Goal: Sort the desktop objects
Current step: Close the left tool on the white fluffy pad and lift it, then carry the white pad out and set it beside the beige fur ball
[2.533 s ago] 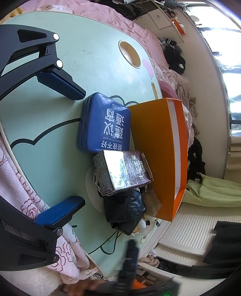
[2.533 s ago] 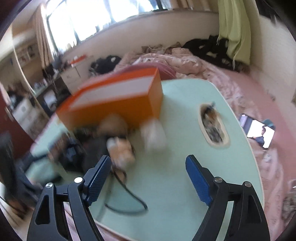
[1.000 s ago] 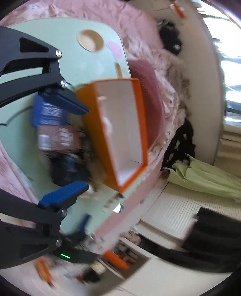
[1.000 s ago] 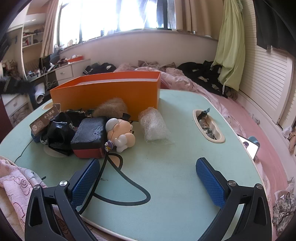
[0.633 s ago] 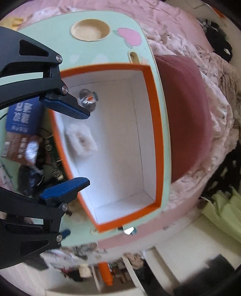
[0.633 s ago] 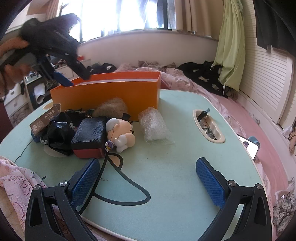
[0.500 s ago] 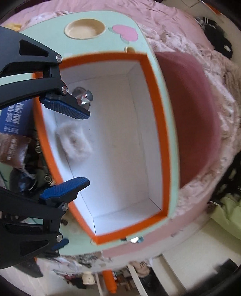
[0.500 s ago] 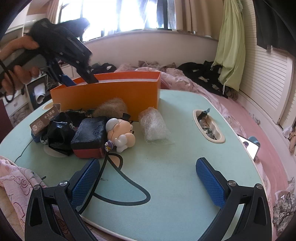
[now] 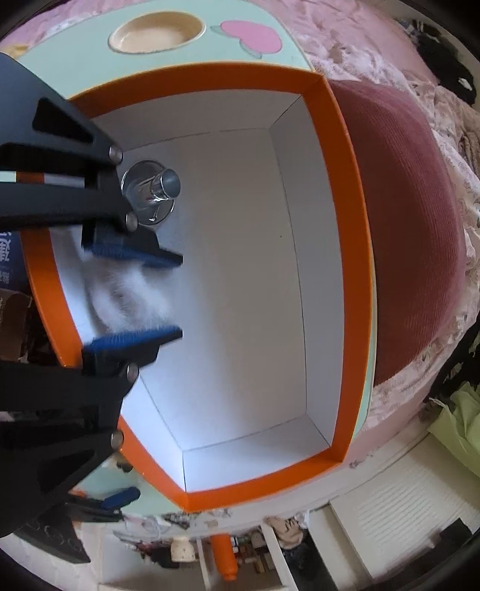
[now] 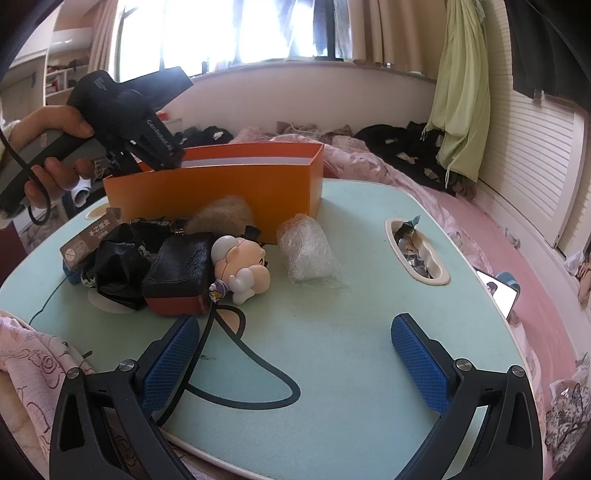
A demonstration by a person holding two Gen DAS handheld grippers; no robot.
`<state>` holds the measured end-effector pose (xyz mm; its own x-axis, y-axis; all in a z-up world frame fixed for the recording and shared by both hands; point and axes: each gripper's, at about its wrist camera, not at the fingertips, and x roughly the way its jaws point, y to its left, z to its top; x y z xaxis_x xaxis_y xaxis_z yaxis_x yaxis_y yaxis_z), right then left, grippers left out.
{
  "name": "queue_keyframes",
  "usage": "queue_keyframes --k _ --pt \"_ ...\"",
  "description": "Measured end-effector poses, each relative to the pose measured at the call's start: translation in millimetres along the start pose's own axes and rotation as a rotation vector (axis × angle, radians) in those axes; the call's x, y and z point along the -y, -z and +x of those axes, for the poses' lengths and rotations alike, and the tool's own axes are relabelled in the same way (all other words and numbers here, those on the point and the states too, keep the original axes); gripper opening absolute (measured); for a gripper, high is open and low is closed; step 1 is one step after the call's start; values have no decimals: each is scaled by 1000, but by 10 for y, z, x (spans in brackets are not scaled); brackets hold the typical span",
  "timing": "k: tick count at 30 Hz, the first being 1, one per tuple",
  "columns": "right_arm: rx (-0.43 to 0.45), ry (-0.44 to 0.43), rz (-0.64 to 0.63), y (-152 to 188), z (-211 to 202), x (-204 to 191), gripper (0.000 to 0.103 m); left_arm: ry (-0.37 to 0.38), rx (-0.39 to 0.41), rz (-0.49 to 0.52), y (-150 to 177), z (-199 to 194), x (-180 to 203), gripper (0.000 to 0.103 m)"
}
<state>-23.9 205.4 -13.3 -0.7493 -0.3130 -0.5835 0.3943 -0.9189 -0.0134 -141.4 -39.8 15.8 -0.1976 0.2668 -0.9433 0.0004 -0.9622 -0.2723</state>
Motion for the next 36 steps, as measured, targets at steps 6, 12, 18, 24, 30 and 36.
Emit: queue_keyframes --k 6,12,18,24,30,36 --pt "0 0 1 2 1 9 103 21 38 18 66 -78 -22 17" --pt "0 0 0 3 4 14 103 76 94 25 77 -258 -39 16" --pt "0 0 1 3 5 18 103 154 199 68 61 -765 103 14" --pt "1 0 1 3 -1 13 103 219 280 127 164 -1064 401 12" --pt "1 0 1 5 -1 19 103 194 278 189 359 -958 590 12" --pt "1 0 1 6 -5 15 103 143 391 187 515 -1011 582 38"
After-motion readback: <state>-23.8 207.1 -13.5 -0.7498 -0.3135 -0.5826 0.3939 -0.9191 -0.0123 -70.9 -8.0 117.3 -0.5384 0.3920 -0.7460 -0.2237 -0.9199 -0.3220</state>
